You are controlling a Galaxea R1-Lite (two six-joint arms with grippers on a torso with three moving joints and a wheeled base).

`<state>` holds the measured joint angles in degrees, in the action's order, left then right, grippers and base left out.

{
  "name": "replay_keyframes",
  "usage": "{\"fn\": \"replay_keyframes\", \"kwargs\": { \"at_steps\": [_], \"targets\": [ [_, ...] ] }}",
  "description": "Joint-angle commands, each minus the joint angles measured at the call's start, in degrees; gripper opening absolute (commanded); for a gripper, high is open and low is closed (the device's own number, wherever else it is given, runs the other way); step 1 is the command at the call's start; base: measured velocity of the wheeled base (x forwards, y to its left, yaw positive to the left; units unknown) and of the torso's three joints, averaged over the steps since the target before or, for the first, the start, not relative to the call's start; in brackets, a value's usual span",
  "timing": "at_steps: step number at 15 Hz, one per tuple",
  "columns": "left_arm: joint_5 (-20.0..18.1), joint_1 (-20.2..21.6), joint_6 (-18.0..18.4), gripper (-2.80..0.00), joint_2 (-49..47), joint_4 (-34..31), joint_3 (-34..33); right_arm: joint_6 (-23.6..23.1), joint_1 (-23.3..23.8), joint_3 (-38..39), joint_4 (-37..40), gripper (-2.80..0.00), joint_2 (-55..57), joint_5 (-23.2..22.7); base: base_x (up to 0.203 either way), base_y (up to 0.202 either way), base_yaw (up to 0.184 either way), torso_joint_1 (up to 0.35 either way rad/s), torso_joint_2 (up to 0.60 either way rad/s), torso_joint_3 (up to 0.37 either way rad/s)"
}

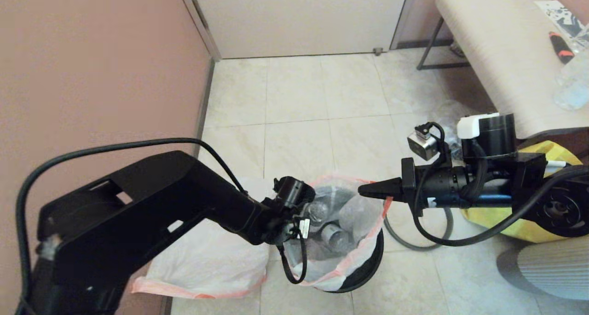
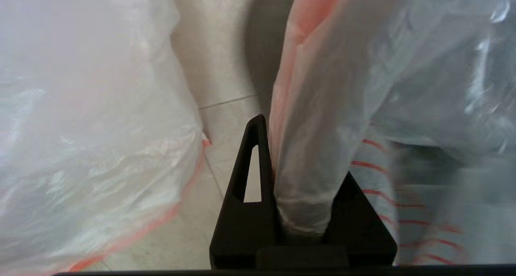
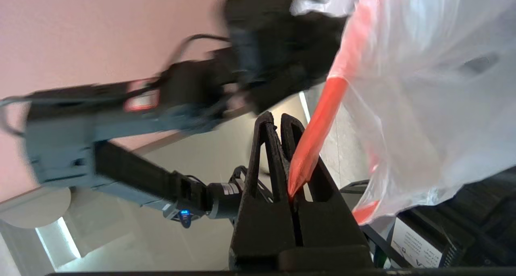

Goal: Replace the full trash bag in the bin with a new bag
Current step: Place the trash bag on the floor

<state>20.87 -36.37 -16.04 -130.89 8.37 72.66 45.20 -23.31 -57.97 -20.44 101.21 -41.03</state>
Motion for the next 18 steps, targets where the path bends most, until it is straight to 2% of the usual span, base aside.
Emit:
{"fn": "replay_keyframes", "kwargs": {
  "at_steps": [1, 3, 6, 7, 11, 14, 16, 18],
  "targets": [
    [-0.7, -0.89, -0.49, -2.8, 6.99, 0.4, -3.51, 0.24, 0.05, -0.13, -0.12, -2.8, 0.44, -0.11, 0.0, 0.0, 0.0, 0.0, 0.0, 0.0],
    [-1.26, -1.25, -0.91, -2.8, 7.56, 2.64, -6.0, 0.15, 0.42, -0.29, -0.12, -2.8, 0.16, -0.02, 0.0, 0.0, 0.0, 0.0, 0.0, 0.0],
    [-1.49, -0.89, -0.77, -2.8, 3.59, 8.6, -6.38, 0.15, 0.45, -1.03, 0.07, -2.8, -0.48, -0.01, 0.0, 0.0, 0.0, 0.0, 0.0, 0.0],
    [-1.6, -0.79, -0.75, 0.0, 1.71, 10.1, -6.12, 0.15, 0.46, -1.85, 1.06, -2.8, -0.48, -0.01, 0.0, 0.0, 0.0, 0.0, 0.0, 0.0],
    [-2.9, -0.25, -0.74, 0.0, 4.11, 11.22, -7.69, -3.0, 0.46, -5.08, 6.85, -2.8, 0.26, 0.7, 0.0, 0.0, 0.0, 0.0, 0.0, 0.0],
    [-3.54, 0.03, -1.45, 0.0, 11.72, 11.04, -11.81, -3.04, 0.0, -5.25, 8.19, -2.8, -0.8, 1.99, 0.0, 0.0, 0.0, 0.0, 0.0, 0.0],
    [-3.58, -0.11, -2.62, 0.0, 20.59, 10.96, -18.8, -5.65, -0.96, -7.02, 13.94, -2.8, -2.46, 2.01, 0.0, 0.0, 0.0, 0.0, 0.0, 0.0],
    [-3.62, -0.11, -5.54, 0.0, 28.91, 11.09, -30.13, -7.53, -1.6, -9.94, 18.87, -2.8, -3.81, 2.03, 0.0, 0.0, 0.0, 0.0, 0.0, 0.0]
  ]
}}
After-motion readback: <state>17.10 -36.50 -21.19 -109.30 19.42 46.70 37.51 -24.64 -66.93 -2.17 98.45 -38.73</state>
